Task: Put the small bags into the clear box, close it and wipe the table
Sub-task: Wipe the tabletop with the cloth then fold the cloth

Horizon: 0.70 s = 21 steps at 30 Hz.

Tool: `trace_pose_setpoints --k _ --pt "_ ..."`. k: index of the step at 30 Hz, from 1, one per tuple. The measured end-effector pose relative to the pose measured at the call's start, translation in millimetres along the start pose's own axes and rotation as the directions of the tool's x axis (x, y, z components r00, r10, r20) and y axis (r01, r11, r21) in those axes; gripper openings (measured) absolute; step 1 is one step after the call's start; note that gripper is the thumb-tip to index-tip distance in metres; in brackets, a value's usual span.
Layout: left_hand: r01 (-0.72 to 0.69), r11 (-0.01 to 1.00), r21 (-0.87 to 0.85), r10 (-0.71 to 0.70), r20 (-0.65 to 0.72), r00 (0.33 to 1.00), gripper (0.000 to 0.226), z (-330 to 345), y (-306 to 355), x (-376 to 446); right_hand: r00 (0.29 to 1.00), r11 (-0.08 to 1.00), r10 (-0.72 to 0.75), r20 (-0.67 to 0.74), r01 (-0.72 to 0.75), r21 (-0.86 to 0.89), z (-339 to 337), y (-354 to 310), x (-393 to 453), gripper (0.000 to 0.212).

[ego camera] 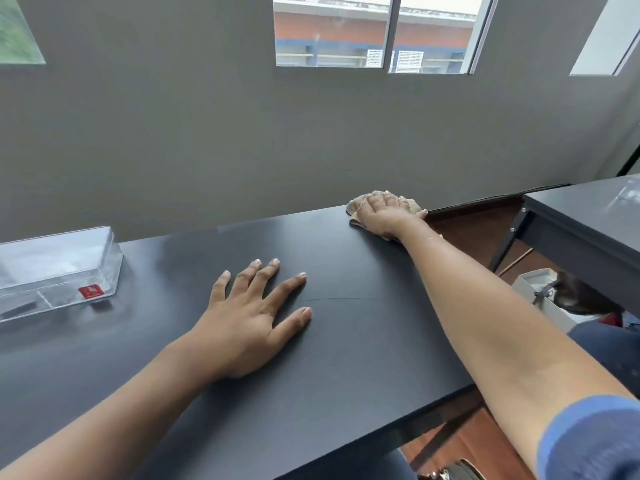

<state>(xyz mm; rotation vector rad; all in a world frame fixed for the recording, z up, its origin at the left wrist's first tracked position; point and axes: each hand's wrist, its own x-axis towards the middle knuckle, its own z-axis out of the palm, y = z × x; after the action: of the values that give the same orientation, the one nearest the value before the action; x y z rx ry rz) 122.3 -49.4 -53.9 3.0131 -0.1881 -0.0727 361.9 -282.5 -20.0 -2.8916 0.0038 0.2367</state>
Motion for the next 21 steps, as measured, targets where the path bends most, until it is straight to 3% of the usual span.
trace_pose_setpoints --k 6,12,18,21 --pt "0.0 1.0 -0.014 0.0 -0.02 1.0 0.07 -1 2 -2 0.999 0.998 -0.039 -0.012 0.038 -0.047 8 2 -18 0.067" --pt "-0.004 1.0 -0.028 0.003 -0.038 0.999 0.074 -1 2 -5 0.989 0.987 -0.149 0.017 0.15 -0.058 33 -12 -94 0.069" --pt "-0.035 0.995 0.096 0.066 -0.34 0.938 0.061 -11 -7 -34 0.947 0.941 -0.317 0.059 0.322 -0.107 58 -4 -180 0.068" --pt "-0.023 0.999 0.049 0.037 -0.327 0.944 0.058 -11 -29 -70 0.937 0.928 -0.342 0.066 0.348 -0.131 58 1 -191 0.065"
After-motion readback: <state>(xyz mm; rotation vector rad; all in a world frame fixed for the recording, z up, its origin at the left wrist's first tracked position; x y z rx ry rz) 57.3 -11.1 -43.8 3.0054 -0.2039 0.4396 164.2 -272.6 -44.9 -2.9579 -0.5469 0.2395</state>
